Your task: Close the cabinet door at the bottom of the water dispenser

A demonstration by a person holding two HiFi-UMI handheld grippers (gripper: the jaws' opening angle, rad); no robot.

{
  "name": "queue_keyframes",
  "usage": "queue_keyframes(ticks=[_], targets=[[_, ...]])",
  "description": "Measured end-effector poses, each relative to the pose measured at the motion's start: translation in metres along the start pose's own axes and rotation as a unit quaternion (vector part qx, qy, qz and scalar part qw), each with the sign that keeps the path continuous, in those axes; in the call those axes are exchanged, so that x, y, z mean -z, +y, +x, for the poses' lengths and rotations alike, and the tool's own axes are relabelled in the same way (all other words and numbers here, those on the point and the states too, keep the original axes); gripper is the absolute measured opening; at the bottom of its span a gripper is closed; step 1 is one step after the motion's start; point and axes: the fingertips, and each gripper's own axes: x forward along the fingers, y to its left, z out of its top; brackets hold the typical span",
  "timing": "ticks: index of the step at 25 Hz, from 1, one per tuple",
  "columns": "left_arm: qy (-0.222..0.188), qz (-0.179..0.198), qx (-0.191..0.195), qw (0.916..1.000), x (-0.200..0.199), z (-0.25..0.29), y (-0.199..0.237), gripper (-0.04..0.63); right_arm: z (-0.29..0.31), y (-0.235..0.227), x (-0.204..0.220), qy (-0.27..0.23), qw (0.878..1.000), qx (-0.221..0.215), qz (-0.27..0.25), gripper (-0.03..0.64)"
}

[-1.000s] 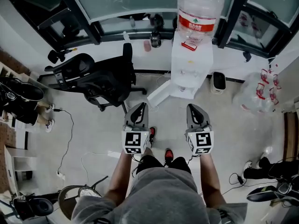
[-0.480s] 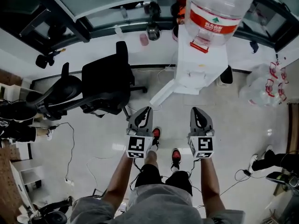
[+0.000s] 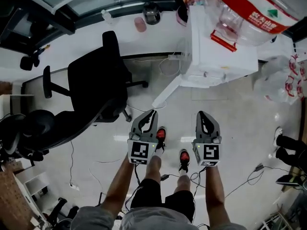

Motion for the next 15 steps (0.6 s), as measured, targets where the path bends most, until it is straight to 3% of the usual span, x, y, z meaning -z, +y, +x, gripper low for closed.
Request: queue_keyframes(ticks=[4, 8, 11, 15], targets=[[0.025, 0.002, 0.011, 0.9996, 0.045, 0.031, 0.012, 0.037, 0.033, -0.004, 0.047, 0.052, 0.999, 0.010, 0.007, 0.017], [0.043, 0.001, 0.022, 0.9988, 0.088, 0.059, 0.024, 0.037, 0.064, -0.007, 0.085, 0.043, 0.999, 0.013, 0.019, 0.017], [0.053, 0.000, 0.022, 0.9983, 0.119, 0.078, 0.034, 0.037, 0.081, -0.006, 0.124, 0.071, 0.997, 0.007, 0.026, 0.017], [0.059, 0.005, 0.026, 0.9979, 0.155, 0.104, 0.041, 0.037, 0.103, -0.006, 0.157, 0.072, 0.997, 0.001, 0.026, 0.017]])
